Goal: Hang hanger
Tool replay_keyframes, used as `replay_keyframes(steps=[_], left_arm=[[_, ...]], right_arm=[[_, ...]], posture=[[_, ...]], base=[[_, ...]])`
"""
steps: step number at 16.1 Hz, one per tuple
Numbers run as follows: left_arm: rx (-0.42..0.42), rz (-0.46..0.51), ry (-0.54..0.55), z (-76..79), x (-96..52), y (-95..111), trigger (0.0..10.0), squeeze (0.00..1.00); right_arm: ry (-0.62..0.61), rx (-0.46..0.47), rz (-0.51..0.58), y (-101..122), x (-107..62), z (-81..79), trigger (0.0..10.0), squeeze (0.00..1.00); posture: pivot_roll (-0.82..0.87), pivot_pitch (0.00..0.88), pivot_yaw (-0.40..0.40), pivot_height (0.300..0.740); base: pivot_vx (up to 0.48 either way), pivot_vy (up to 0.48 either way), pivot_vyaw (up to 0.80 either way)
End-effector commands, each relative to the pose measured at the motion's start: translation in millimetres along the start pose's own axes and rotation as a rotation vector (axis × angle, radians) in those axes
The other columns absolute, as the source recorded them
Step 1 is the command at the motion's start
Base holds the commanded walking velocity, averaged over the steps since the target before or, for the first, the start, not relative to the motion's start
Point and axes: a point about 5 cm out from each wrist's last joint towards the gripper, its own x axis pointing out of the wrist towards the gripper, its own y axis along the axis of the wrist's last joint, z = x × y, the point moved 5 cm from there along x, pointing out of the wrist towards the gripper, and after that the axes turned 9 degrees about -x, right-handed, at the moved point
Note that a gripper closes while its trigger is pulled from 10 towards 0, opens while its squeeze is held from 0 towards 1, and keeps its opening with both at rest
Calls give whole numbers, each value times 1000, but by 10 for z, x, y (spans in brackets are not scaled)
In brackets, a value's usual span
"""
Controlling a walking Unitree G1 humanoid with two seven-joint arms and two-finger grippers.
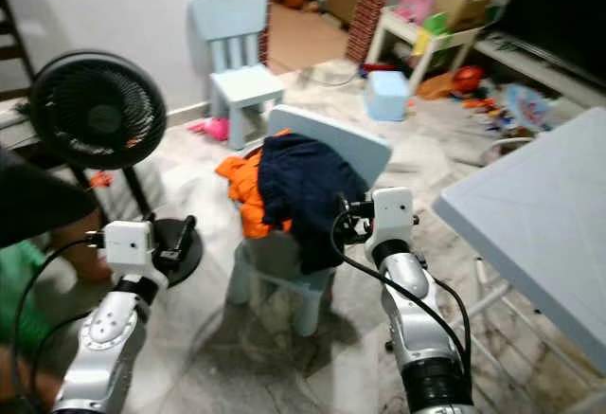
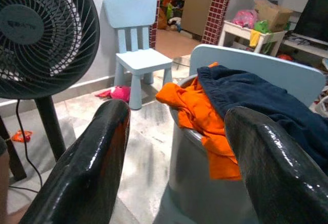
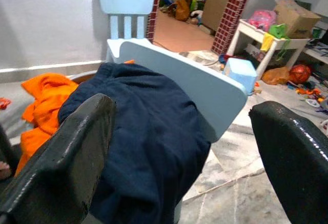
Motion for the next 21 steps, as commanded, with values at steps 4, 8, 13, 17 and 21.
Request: replay_keyframes(steps=[4, 8, 13, 17, 21], left_arm=[[-15, 2, -6, 54, 26, 10, 10000, 0], [-10, 5, 56, -25, 40, 17, 10000, 0], [-116, -11, 129, -106, 36, 1, 10000, 0], [-230, -23, 160, -131, 35, -15, 10000, 0], [-305, -28, 154, -68, 41, -9, 10000, 0]], right_arm=[[-23, -13, -20, -50, -16, 93, 10000, 0], [-1, -15, -13, -45, -19, 53, 10000, 0], [68, -61, 26, 35, -33, -41, 10000, 0], [82, -63, 32, 51, -37, -57, 10000, 0], [94, -76, 38, 72, -48, -60, 10000, 0]], posture=[[-29, 0, -88, 740], [-28, 0, -93, 740], [-27, 0, -104, 740], [-24, 0, -113, 740], [-30, 0, -116, 740]], base=[[0, 0, -800], [0, 0, -200], [0, 0, 160], [0, 0, 584], [0, 0, 100]])
